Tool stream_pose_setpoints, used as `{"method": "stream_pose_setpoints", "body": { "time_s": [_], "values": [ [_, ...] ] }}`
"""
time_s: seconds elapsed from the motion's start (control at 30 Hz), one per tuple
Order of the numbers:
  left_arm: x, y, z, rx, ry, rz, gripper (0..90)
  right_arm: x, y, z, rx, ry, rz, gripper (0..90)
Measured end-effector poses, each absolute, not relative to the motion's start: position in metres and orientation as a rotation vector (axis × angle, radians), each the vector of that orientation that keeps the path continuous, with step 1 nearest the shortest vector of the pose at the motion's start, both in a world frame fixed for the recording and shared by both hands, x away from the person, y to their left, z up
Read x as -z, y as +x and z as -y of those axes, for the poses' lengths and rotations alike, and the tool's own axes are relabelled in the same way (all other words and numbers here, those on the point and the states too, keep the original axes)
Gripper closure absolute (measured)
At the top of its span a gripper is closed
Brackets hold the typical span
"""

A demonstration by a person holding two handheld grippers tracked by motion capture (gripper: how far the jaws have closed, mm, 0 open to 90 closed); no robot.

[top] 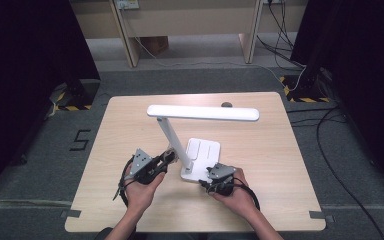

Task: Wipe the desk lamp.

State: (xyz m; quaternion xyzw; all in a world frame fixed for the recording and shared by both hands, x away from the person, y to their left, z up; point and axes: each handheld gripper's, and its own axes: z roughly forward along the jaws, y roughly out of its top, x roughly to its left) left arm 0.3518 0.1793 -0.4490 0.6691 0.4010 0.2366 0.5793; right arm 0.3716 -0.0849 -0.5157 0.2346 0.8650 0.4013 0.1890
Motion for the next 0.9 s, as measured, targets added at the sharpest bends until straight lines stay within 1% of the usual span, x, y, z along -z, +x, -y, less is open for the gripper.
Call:
{"method": "stream_pose_setpoints", "body": {
  "time_s": [0.37,0.9],
  "values": [
    [0.466,0.357,-0.176,-0.491,1.604,-0.956,78.9,0.516,0.373,0.085,-1.125,0.641,-2.428,45.7],
    [0.488,0.361,-0.169,-0.441,1.679,-0.966,78.3,0.516,0.373,0.086,-1.123,0.639,-2.425,45.8]
  ]
}}
